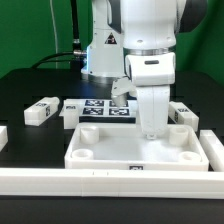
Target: Assemble desk
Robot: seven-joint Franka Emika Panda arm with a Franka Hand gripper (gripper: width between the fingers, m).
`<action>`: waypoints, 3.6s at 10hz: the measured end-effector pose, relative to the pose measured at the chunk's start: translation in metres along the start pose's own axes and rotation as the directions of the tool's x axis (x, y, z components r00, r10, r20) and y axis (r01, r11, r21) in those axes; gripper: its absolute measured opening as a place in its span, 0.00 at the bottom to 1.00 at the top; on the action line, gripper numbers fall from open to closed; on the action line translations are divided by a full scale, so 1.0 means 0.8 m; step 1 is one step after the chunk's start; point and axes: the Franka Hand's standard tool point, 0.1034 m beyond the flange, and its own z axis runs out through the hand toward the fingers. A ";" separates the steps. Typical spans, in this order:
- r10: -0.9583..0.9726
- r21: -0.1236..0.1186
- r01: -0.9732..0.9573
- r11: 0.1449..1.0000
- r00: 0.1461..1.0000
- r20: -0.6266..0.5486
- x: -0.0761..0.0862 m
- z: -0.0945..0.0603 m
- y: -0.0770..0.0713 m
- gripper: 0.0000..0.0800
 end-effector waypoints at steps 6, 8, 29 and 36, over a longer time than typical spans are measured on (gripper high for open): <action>0.001 -0.007 -0.001 1.000 1.000 -0.005 0.008 0.001 0.008 0.36; 0.002 -0.007 -0.002 1.000 1.000 -0.004 0.007 0.002 0.008 0.61; 0.832 -0.031 -0.835 0.550 0.551 -0.062 0.075 -0.063 -0.009 0.81; 0.947 -0.031 -0.948 0.318 0.319 -0.040 0.133 -0.051 -0.048 0.81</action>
Offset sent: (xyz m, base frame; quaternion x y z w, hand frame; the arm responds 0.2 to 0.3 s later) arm 0.0100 0.0106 0.0002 -0.0086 -0.0029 0.0039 1.0000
